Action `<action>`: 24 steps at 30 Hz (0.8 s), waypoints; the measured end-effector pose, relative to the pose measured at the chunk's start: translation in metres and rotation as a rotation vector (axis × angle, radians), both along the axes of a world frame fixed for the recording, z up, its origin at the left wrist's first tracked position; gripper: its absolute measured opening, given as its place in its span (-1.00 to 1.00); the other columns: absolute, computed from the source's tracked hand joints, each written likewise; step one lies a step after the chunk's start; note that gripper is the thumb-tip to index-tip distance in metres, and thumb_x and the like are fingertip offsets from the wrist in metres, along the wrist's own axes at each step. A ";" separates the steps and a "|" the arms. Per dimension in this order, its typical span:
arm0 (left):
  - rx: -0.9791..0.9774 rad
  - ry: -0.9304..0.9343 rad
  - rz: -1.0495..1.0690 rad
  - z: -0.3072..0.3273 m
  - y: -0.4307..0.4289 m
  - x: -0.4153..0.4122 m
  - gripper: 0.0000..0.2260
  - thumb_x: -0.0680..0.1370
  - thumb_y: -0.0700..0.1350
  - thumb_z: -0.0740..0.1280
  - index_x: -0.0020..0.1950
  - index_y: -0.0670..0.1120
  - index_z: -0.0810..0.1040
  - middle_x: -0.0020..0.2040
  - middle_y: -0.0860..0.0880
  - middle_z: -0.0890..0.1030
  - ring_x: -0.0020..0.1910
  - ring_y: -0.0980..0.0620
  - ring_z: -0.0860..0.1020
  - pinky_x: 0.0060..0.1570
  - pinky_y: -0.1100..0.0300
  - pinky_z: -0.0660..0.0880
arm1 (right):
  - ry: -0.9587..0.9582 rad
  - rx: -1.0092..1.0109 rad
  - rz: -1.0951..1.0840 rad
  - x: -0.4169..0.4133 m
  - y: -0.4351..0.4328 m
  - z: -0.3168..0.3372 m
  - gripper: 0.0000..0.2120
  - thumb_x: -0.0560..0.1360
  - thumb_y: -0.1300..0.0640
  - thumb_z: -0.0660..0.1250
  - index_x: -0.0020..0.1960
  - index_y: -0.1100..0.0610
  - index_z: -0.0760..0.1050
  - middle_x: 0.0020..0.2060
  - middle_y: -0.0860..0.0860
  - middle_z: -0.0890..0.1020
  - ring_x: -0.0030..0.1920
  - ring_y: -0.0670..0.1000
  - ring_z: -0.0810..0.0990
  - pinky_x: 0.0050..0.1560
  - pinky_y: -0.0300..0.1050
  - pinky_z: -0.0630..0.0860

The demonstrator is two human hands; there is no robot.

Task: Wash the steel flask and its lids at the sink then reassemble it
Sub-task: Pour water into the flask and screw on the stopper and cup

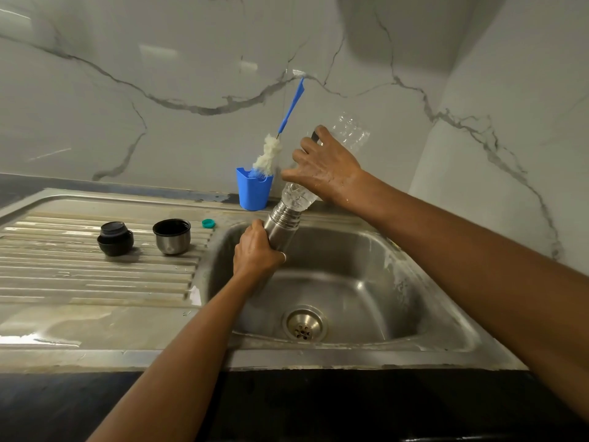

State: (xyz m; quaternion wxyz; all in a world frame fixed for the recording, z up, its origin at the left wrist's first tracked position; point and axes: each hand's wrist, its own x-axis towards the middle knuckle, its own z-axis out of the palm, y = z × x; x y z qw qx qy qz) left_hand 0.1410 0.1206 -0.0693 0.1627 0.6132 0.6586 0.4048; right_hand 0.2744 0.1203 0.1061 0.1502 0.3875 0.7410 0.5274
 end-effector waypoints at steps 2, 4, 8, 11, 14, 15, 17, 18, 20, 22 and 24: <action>0.000 -0.004 0.002 0.000 0.000 0.000 -0.42 0.31 -0.11 0.63 0.19 -0.05 0.39 0.12 -0.08 0.57 0.04 -0.07 0.56 0.05 0.02 0.54 | 0.009 -0.010 0.001 -0.001 0.000 0.000 -0.40 0.51 0.08 0.47 0.44 -0.05 0.25 0.30 0.10 0.49 0.34 0.18 0.42 0.41 0.23 0.25; 0.002 -0.007 0.004 0.000 0.001 0.000 -0.42 0.31 -0.12 0.63 0.19 -0.06 0.39 0.12 -0.08 0.57 0.05 -0.08 0.57 0.08 -0.01 0.56 | 0.013 -0.015 0.004 -0.001 0.001 0.000 -0.42 0.51 0.09 0.47 0.43 -0.04 0.27 0.29 0.10 0.50 0.33 0.18 0.43 0.40 0.21 0.29; -0.002 -0.011 0.001 -0.001 0.000 0.000 -0.42 0.31 -0.13 0.63 0.19 -0.05 0.39 0.13 -0.08 0.58 0.06 -0.09 0.58 0.09 -0.02 0.57 | 0.018 -0.015 0.011 0.000 0.001 0.000 -0.40 0.53 0.11 0.45 0.46 -0.03 0.23 0.30 0.11 0.50 0.34 0.19 0.43 0.41 0.20 0.29; 0.009 -0.010 0.004 -0.002 0.001 -0.001 -0.43 0.31 -0.12 0.62 0.19 -0.05 0.39 0.12 -0.08 0.58 0.04 -0.08 0.57 0.06 0.00 0.56 | 0.027 -0.010 0.016 -0.001 0.000 0.000 -0.41 0.55 0.11 0.44 0.47 -0.03 0.23 0.31 0.11 0.50 0.34 0.19 0.43 0.42 0.19 0.27; 0.013 -0.016 0.008 -0.001 0.001 0.000 -0.43 0.32 -0.12 0.63 0.20 -0.05 0.39 0.12 -0.08 0.57 0.03 -0.05 0.55 0.05 0.02 0.55 | 0.038 -0.017 0.012 0.000 0.001 0.001 -0.42 0.54 0.11 0.45 0.45 -0.04 0.26 0.29 0.10 0.51 0.33 0.18 0.43 0.41 0.19 0.27; 0.013 -0.021 0.010 -0.001 0.001 0.000 -0.43 0.32 -0.12 0.63 0.19 -0.05 0.39 0.11 -0.07 0.57 0.02 -0.05 0.55 0.05 0.02 0.55 | 0.044 -0.019 0.013 0.000 0.001 0.001 -0.42 0.53 0.11 0.45 0.45 -0.04 0.26 0.28 0.10 0.51 0.33 0.18 0.43 0.40 0.18 0.28; 0.015 -0.030 0.013 -0.001 0.000 0.000 -0.45 0.32 -0.13 0.62 0.16 -0.04 0.38 0.10 -0.07 0.57 0.00 -0.04 0.54 0.02 0.05 0.54 | 0.054 -0.021 0.016 0.000 0.001 0.002 -0.42 0.54 0.11 0.45 0.45 -0.05 0.26 0.27 0.09 0.52 0.32 0.17 0.44 0.40 0.17 0.28; 0.013 -0.033 0.014 -0.001 0.000 0.000 -0.45 0.32 -0.13 0.62 0.15 -0.04 0.38 0.10 -0.06 0.57 0.00 -0.04 0.54 0.00 0.06 0.53 | 0.056 -0.022 0.017 0.000 0.001 0.002 -0.43 0.54 0.11 0.45 0.45 -0.06 0.26 0.27 0.09 0.52 0.32 0.17 0.44 0.40 0.16 0.28; 0.013 -0.033 0.013 -0.001 0.000 -0.001 -0.46 0.32 -0.13 0.62 0.15 -0.04 0.38 0.09 -0.06 0.57 -0.01 -0.03 0.54 -0.03 0.08 0.51 | 0.061 -0.018 0.025 0.000 0.000 0.002 -0.43 0.54 0.12 0.44 0.45 -0.05 0.26 0.25 0.09 0.52 0.31 0.17 0.44 0.40 0.16 0.29; 0.014 -0.038 0.012 -0.001 0.000 -0.001 -0.46 0.33 -0.14 0.62 0.16 -0.04 0.38 0.09 -0.06 0.56 -0.01 -0.02 0.53 -0.04 0.09 0.49 | 0.062 -0.015 0.033 0.000 0.000 0.003 -0.43 0.55 0.12 0.44 0.46 -0.04 0.25 0.26 0.10 0.52 0.31 0.18 0.44 0.40 0.16 0.28; 0.014 -0.043 0.009 -0.001 0.001 0.000 -0.45 0.33 -0.14 0.62 0.17 -0.04 0.38 0.10 -0.06 0.57 -0.01 -0.02 0.53 -0.02 0.09 0.50 | 0.060 -0.014 0.034 0.001 0.000 0.003 -0.42 0.55 0.12 0.44 0.47 -0.04 0.25 0.27 0.11 0.51 0.32 0.18 0.43 0.41 0.16 0.28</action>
